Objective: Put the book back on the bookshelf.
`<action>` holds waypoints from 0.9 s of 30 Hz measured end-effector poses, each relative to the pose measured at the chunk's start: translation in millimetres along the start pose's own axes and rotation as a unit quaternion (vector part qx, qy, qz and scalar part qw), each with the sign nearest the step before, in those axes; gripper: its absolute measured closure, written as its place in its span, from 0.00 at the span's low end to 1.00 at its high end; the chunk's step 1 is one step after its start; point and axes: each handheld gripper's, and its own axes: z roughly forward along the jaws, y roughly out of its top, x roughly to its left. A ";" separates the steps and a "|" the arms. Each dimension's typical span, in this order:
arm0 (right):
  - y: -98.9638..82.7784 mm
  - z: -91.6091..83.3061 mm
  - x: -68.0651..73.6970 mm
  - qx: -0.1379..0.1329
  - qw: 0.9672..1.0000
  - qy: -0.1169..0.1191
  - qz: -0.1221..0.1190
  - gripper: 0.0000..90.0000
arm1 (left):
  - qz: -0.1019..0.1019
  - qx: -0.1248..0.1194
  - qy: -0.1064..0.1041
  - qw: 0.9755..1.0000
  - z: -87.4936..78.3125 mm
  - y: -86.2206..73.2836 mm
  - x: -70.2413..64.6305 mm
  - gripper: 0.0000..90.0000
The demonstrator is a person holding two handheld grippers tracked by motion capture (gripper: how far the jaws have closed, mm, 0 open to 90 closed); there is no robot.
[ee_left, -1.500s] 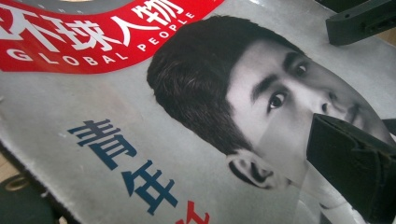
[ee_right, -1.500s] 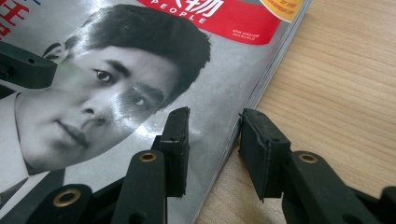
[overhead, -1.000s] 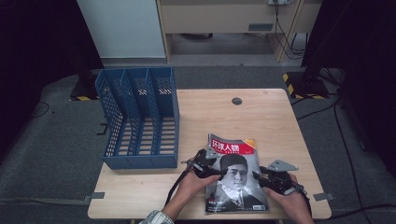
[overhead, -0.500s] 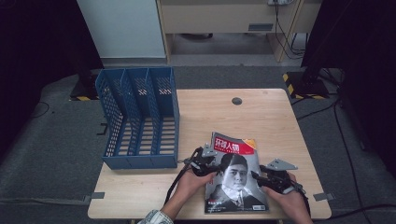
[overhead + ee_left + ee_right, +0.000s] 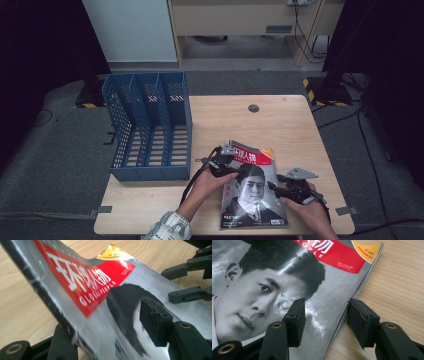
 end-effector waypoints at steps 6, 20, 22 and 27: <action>0.2 0.1 -1.2 0.001 1.000 0.004 0.008 0.54 | 0.003 0.003 -0.004 1.000 8.6 8.0 0.1 0.51; 0.3 0.0 -1.7 0.001 1.000 0.007 0.002 0.54 | -0.004 0.028 -0.004 1.000 19.5 8.2 2.9 0.64; 0.0 -0.4 -2.8 0.001 1.000 0.010 -0.001 0.55 | -0.005 0.029 -0.002 1.000 18.6 7.9 2.2 0.67; 0.0 -0.5 -2.0 0.000 1.000 0.006 -0.005 0.55 | -0.004 0.023 -0.008 1.000 15.7 9.1 -0.7 0.75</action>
